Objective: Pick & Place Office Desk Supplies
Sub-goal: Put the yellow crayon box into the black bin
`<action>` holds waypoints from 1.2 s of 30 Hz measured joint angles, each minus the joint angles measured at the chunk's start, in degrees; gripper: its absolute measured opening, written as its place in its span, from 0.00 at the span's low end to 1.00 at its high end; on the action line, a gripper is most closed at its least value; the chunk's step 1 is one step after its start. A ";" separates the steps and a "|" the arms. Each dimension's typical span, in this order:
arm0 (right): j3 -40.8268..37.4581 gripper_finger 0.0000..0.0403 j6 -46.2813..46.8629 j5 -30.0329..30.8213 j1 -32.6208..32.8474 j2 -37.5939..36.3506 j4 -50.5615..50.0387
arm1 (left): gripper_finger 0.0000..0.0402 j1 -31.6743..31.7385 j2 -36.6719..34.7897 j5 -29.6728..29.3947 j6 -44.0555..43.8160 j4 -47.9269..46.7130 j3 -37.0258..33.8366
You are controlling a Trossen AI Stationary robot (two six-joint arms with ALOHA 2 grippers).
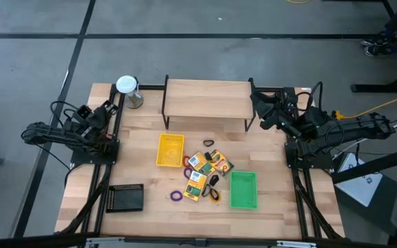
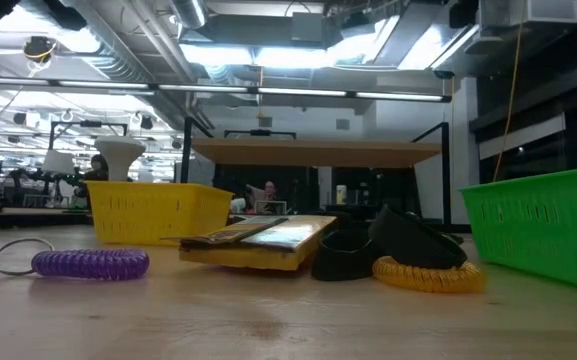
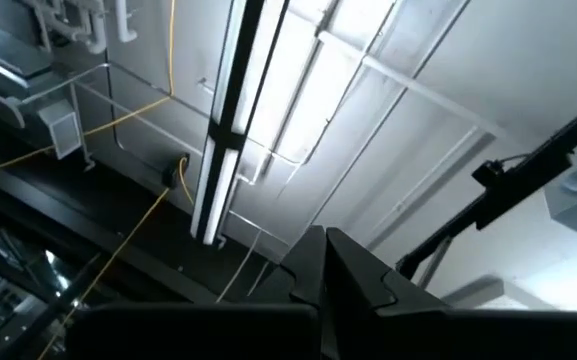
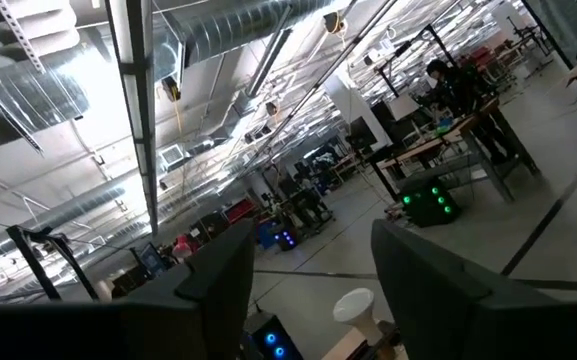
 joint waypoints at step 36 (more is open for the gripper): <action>0.00 0.51 10.98 -3.09 0.00 0.06 0.00 | 0.45 -0.06 20.90 2.09 4.95 -85.11 47.22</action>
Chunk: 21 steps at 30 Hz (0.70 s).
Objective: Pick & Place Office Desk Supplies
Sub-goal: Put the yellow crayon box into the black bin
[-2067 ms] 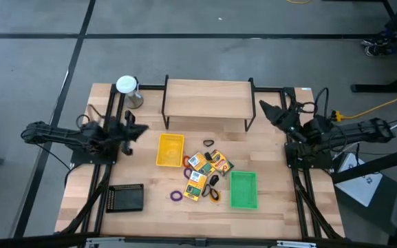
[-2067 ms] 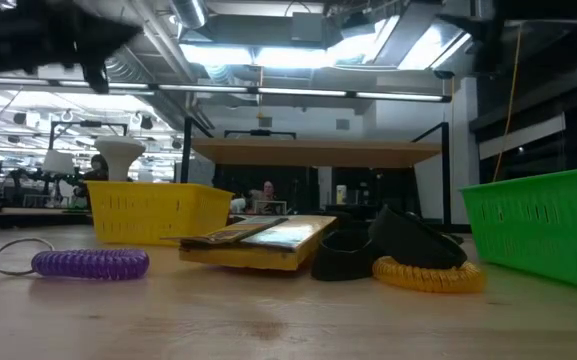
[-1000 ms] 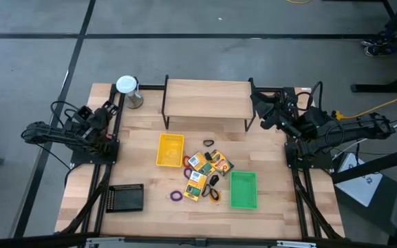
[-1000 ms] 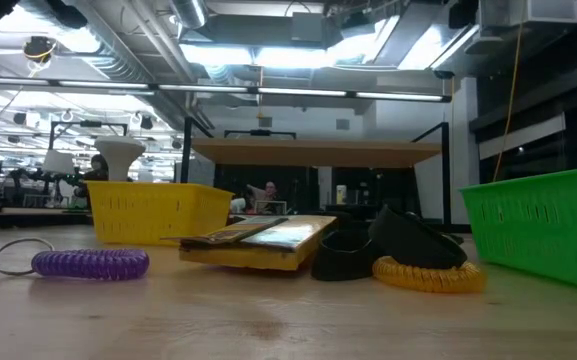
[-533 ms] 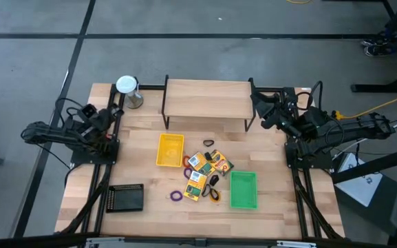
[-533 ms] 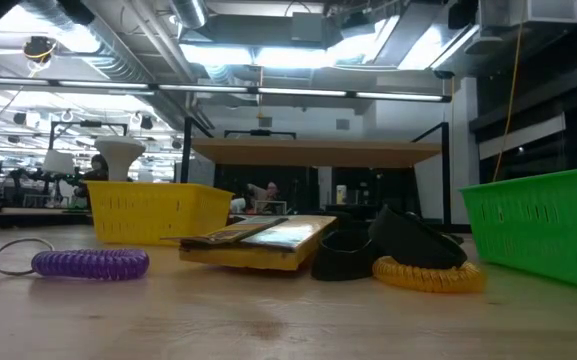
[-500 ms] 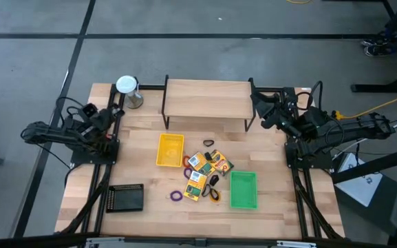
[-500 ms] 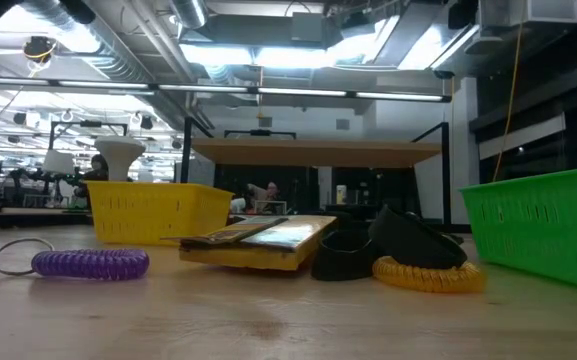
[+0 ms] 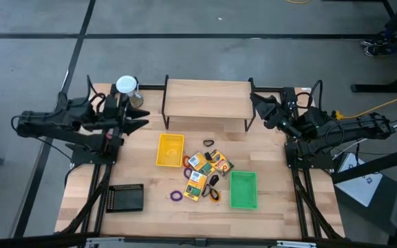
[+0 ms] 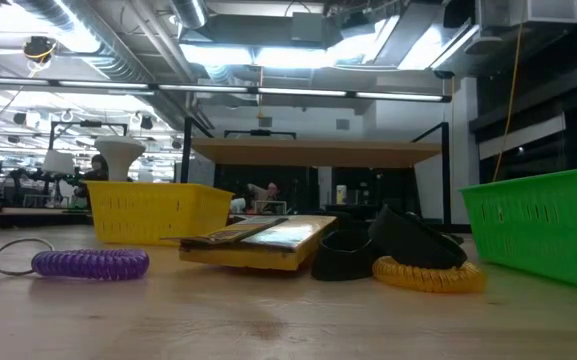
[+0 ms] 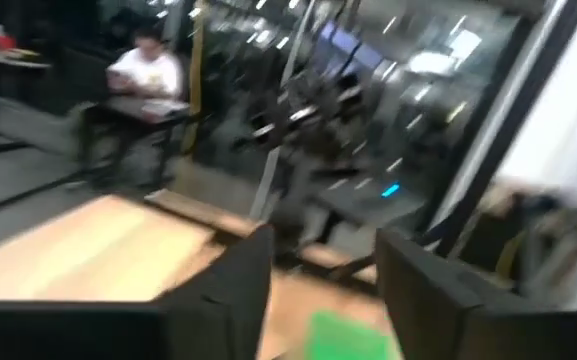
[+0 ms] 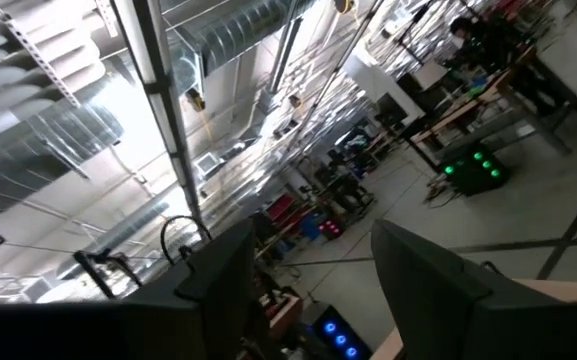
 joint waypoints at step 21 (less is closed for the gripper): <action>0.00 0.51 -0.78 -19.32 0.00 0.00 -0.24 | 0.56 -21.87 56.20 -27.86 16.67 -34.26 43.48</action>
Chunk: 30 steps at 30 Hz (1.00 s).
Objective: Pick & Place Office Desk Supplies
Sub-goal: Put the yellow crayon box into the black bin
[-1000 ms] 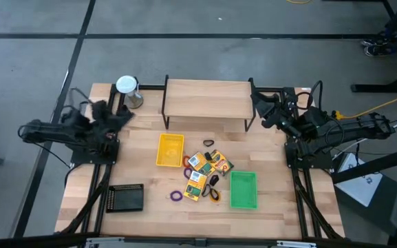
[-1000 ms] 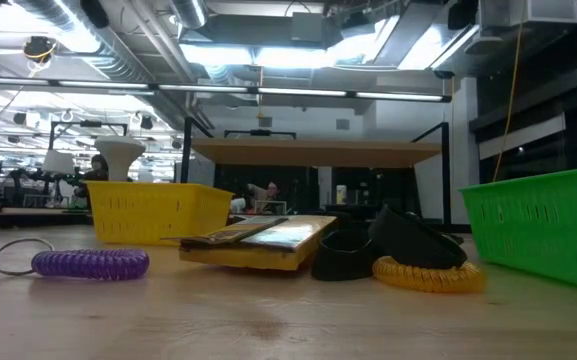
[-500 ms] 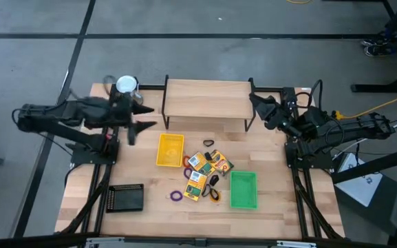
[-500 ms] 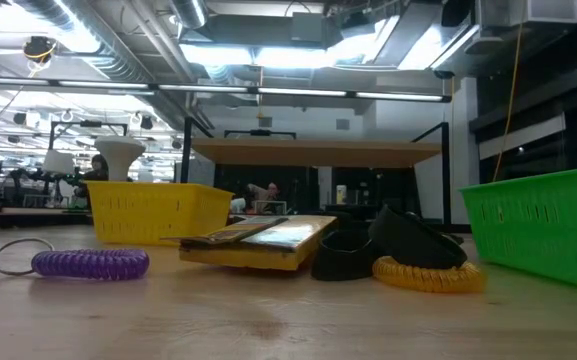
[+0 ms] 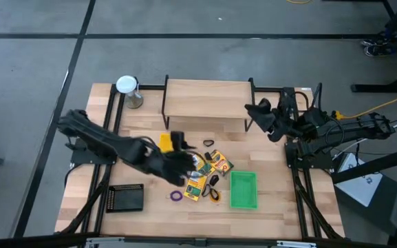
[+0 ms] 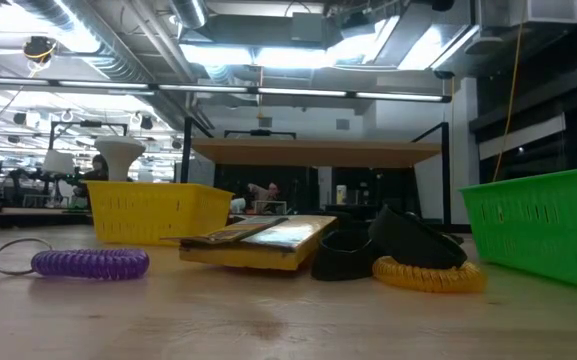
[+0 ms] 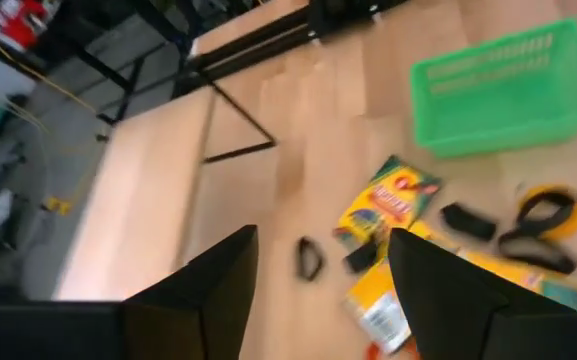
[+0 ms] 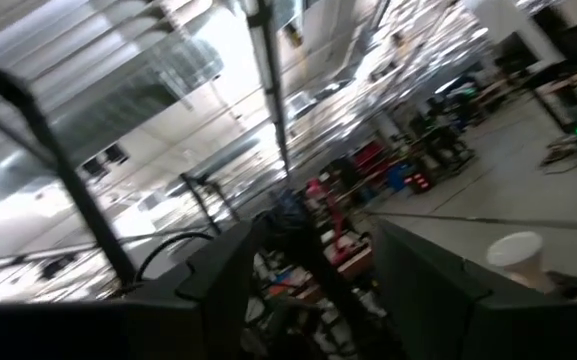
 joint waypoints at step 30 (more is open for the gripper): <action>-0.04 0.51 4.33 -11.76 0.00 0.00 -6.67 | 0.64 -11.82 32.18 8.78 -26.96 -7.72 12.09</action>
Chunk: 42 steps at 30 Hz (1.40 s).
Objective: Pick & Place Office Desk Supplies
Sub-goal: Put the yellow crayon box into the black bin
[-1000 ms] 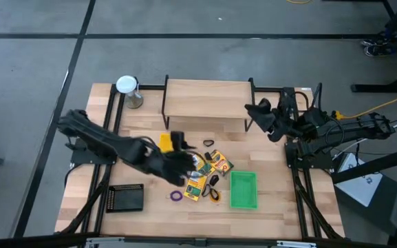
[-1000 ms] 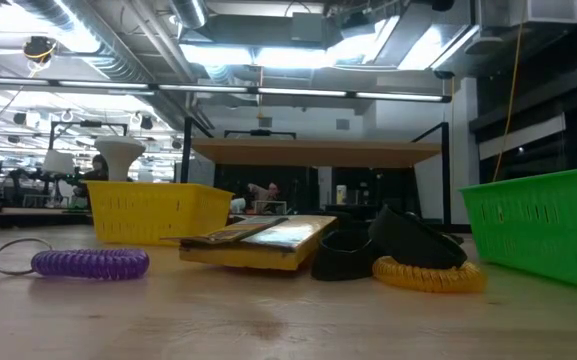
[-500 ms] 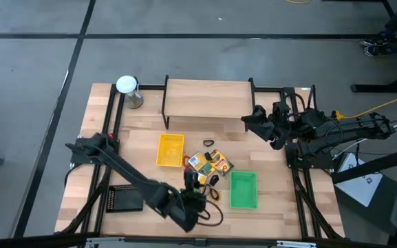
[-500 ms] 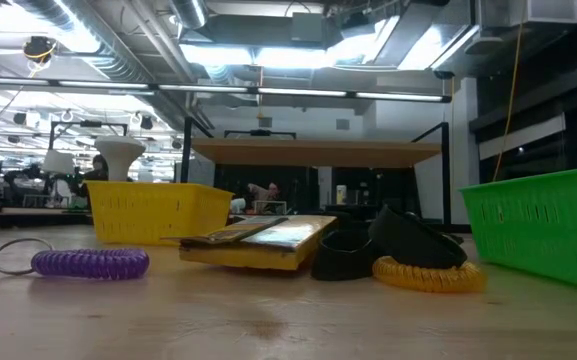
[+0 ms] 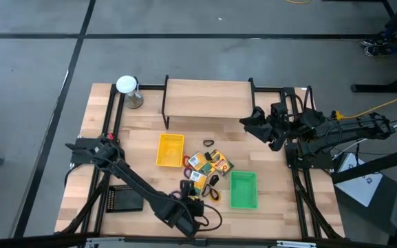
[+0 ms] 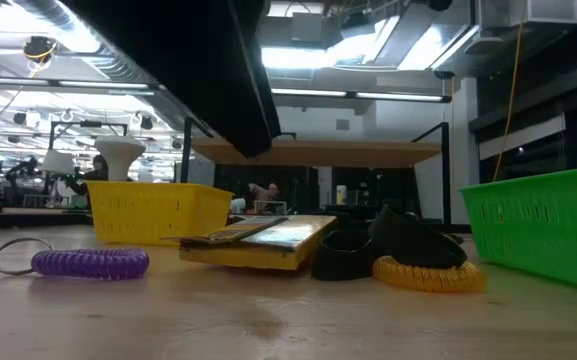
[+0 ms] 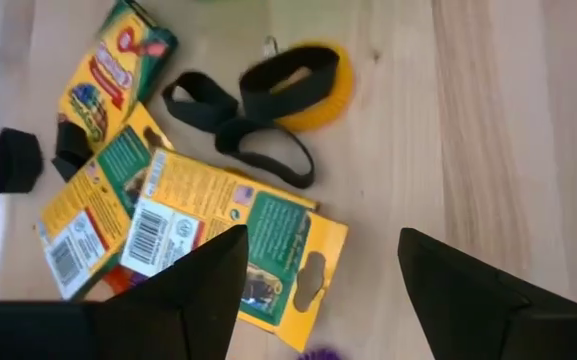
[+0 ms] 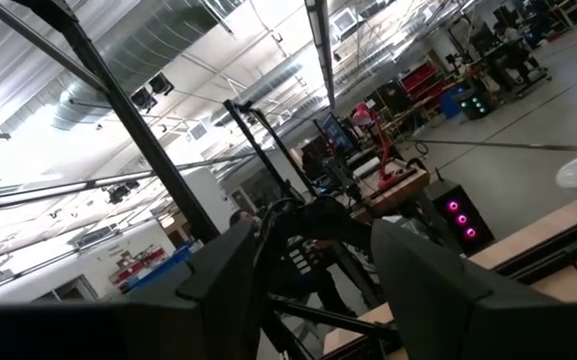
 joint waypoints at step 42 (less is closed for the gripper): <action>0.00 0.51 -0.22 1.21 -0.02 0.00 -3.97 | 0.08 7.13 7.14 1.25 -9.07 -8.23 -0.47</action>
